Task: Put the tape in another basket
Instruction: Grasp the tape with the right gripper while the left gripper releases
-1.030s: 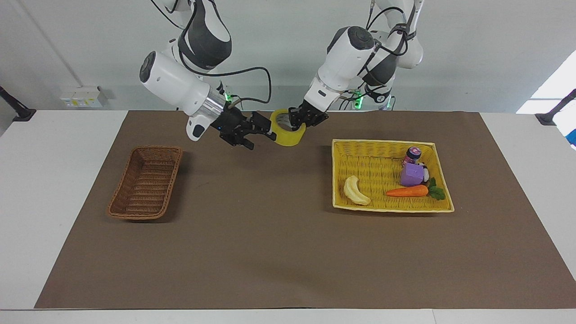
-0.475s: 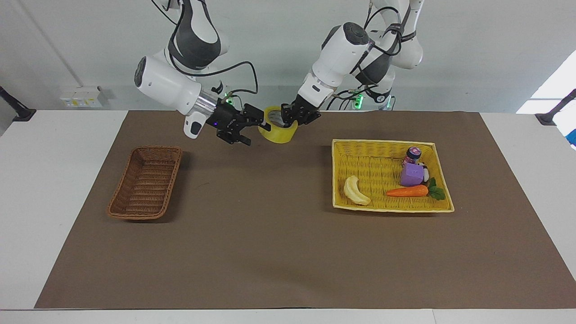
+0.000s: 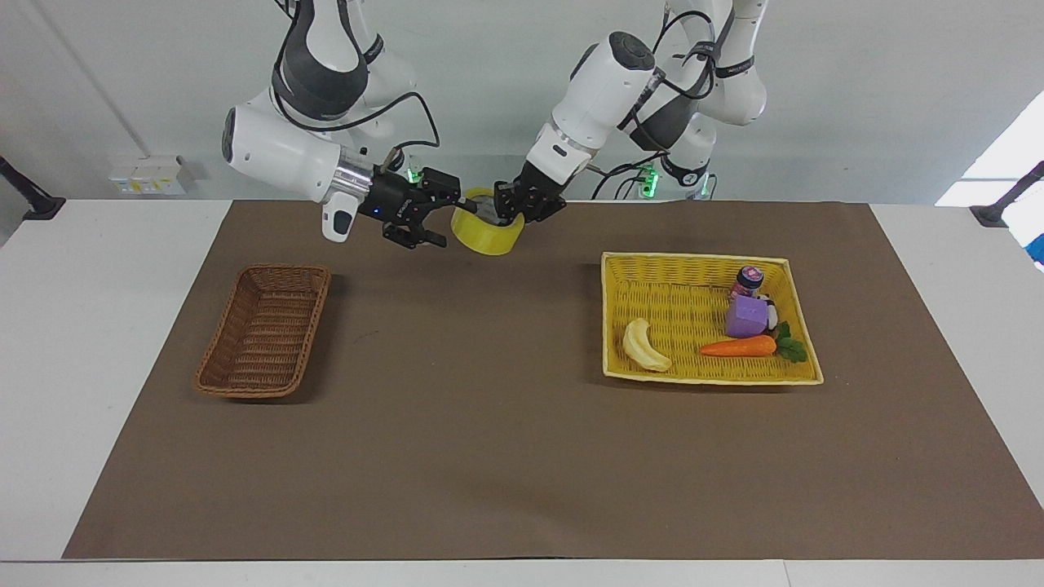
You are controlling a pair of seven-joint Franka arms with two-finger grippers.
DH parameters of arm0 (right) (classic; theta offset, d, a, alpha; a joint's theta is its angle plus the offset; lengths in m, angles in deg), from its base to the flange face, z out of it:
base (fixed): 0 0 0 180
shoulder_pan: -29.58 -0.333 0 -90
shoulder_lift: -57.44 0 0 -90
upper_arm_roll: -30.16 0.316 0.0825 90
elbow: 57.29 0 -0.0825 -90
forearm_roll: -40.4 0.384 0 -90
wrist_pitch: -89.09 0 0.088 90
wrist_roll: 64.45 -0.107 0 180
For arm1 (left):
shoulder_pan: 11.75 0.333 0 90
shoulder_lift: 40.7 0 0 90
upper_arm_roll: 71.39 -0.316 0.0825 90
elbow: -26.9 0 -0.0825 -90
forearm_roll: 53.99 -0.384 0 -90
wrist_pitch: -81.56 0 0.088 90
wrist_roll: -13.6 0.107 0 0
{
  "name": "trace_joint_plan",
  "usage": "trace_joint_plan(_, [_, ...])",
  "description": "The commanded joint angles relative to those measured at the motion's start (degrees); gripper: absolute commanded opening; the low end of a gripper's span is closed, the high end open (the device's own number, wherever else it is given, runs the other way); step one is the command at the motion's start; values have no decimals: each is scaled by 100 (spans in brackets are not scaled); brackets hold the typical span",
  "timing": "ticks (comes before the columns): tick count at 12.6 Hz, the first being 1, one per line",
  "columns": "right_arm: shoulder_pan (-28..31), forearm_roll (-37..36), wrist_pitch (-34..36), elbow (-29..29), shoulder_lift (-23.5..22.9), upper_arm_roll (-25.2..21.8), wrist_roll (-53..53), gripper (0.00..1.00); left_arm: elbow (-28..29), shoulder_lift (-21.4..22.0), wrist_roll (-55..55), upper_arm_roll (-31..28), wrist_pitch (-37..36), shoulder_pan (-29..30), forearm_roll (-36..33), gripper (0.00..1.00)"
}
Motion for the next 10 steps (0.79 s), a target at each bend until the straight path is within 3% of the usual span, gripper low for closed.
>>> trace_joint_plan(1, [12, 152, -143, -254, 196, 6, 205, 81, -142, -68, -158, -20, 91, -70, 117, 0])
trace_joint_plan(3, [21, 109, -143, -245, 188, 6, 275, 34, -141, -77, -158, -20, 91, -70, 109, 0])
trace_joint_plan(4, [12, 73, -143, -236, 179, 6, 267, 0, -142, -68, -158, -20, 109, -70, 109, 0])
trace_joint_plan(5, [12, 56, -151, -227, 170, -3, 232, 0, -142, -77, -149, -20, 161, -70, 109, 0])
trace_joint_plan(6, [21, 47, -143, -218, 153, -3, 223, 0, -142, -68, -184, -20, 222, -70, 126, 12])
trace_joint_plan(7, [38, 47, -143, -201, 144, -3, 223, 0, -133, -68, -349, -11, 310, -105, 135, 49])
trace_joint_plan(8, [47, 38, -143, -183, 135, -3, 214, 0, -115, -24, -473, -11, 424, -140, 135, 66])
trace_joint_plan(9, [65, 3, -143, -166, 117, -3, 214, 0, -115, 19, -552, -11, 512, -141, 144, 100])
trace_joint_plan(10, [108, -23, -143, -148, 91, -3, 197, 0, -106, 72, -806, -11, 583, -132, 144, 100])
